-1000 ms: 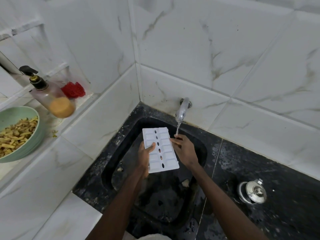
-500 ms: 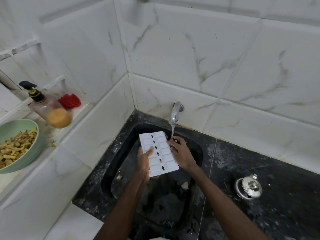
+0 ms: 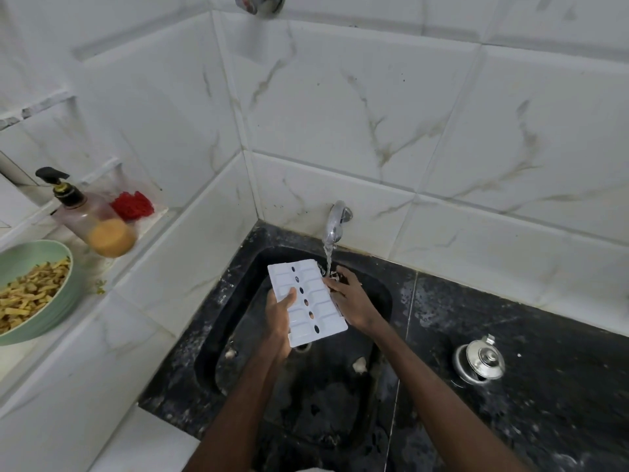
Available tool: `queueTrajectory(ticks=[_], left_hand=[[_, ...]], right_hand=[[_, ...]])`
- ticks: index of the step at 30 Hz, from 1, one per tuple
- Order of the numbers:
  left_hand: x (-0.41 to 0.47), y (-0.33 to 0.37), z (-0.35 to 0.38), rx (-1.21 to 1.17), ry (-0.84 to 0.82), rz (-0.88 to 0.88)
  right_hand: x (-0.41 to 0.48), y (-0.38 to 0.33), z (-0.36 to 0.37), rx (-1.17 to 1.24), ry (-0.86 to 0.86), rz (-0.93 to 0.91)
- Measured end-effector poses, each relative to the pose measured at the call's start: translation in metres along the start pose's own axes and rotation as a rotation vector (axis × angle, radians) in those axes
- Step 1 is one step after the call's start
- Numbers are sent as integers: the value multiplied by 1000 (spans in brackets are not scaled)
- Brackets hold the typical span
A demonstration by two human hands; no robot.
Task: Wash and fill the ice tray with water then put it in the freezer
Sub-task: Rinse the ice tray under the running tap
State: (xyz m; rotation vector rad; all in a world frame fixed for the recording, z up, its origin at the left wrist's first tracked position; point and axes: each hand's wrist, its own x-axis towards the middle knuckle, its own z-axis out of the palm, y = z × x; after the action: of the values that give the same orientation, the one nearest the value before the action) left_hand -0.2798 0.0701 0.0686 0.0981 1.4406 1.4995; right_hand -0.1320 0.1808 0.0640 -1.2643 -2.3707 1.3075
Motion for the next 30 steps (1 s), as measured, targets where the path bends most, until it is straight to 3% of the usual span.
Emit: queueTrajectory(ticks=[8,16,21,30], left_hand=[[-8,-6,3,36,-123,-79],[2,0,-2,-86,156,28],[4,-12,1,-107,75,-20],[11,-10,20,-183,250,23]], right_hand=[[-5,-8,-14,-6,-20,49],[-38,5,3,121,-22,12],[-43,6,1,103,6,35],[-62,10,21,60,358,-55]])
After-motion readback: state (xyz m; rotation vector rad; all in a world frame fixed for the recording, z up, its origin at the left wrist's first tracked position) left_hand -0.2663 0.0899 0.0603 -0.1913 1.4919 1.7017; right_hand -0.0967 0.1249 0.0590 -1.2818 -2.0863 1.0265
